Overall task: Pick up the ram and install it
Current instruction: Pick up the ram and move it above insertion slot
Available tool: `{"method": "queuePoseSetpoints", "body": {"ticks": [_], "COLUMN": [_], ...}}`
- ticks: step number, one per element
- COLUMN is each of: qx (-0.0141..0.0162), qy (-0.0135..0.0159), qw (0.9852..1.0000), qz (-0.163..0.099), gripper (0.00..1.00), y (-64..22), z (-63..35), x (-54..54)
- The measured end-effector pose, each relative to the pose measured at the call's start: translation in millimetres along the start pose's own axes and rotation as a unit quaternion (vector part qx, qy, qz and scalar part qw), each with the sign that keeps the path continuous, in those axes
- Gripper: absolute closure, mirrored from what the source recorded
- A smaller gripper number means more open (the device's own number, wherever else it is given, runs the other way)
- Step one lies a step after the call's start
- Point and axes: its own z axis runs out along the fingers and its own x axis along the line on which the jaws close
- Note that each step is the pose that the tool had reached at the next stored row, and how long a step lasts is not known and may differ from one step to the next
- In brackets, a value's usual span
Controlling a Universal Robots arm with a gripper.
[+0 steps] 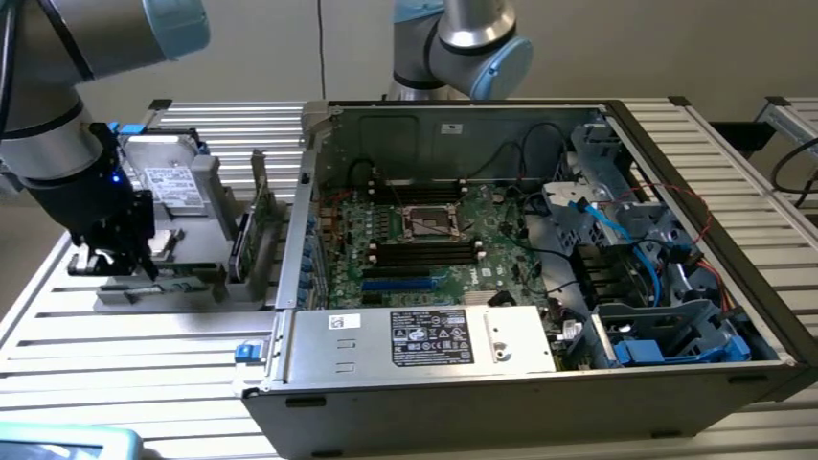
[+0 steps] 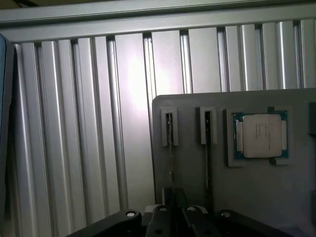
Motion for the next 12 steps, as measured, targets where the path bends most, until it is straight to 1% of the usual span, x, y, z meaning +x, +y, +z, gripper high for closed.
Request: {"method": "queuePoseSetpoints", "body": {"ticks": [2,5,7,12], "qx": [-0.0001,-0.0003,-0.0003,-0.0002], "qy": [0.0000,0.0000,0.0001,0.0000], "qw": [1.0000,1.0000,1.0000,1.0000], "qz": [0.000,0.000,0.000,0.000], "gripper": [0.85,0.85,0.85,0.85], "y": [0.4,1.0,1.3,1.3], "z": [-8.7,-15.6,-17.7,-18.0], "x": [0.5,1.0,1.1,1.1]}}
